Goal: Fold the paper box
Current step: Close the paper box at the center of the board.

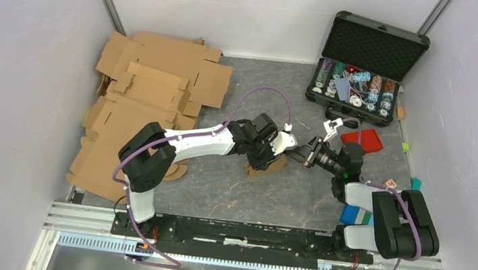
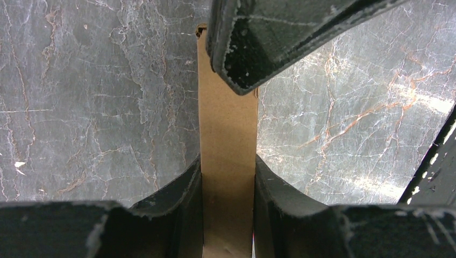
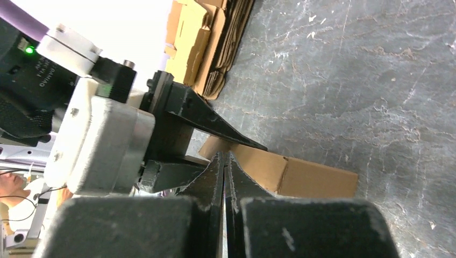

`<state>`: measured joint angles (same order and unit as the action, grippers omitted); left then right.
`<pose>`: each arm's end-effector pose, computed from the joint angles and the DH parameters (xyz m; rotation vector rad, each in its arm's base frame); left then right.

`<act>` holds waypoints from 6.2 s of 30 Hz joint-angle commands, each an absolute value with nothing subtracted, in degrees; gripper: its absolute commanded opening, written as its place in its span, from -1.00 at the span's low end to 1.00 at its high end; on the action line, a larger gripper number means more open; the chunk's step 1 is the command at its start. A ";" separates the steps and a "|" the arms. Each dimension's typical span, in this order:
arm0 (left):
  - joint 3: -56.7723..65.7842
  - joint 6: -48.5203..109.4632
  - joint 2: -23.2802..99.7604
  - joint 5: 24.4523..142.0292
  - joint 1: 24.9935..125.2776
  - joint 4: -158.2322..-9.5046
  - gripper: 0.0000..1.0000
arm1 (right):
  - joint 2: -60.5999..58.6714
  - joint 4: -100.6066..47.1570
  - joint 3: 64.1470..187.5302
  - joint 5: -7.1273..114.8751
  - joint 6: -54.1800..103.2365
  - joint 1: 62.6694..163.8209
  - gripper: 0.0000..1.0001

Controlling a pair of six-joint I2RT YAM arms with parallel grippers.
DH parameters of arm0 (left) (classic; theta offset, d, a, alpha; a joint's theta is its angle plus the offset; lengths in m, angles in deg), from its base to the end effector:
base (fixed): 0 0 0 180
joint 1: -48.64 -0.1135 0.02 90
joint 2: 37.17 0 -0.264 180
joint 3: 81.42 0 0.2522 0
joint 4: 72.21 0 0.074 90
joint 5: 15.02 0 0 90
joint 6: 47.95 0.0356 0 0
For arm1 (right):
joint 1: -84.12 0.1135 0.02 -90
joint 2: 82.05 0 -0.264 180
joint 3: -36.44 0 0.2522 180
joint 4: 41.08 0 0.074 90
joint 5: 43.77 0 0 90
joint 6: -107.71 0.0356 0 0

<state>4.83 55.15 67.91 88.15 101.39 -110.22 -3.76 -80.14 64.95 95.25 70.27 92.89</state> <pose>0.2277 -0.3128 0.1960 1.4998 2.1504 -0.5491 0.2182 0.0609 0.1613 0.0410 1.9525 1.4884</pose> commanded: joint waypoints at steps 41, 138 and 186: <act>-1.61 51.51 50.02 81.18 102.07 -106.80 1.00 | -30.73 -35.79 73.46 75.75 30.36 92.40 0.48; -42.79 0.36 13.50 77.64 85.46 -86.52 1.00 | 8.94 -6.47 107.95 68.45 -14.52 120.50 -0.33; -33.76 2.40 34.36 87.64 80.21 -76.14 0.28 | 9.27 -8.91 105.04 67.54 -8.21 121.03 -0.26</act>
<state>-35.68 1.32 33.40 86.20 80.51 -79.23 10.18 -9.28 103.63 65.92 -8.83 120.76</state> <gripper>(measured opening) 0.665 0.384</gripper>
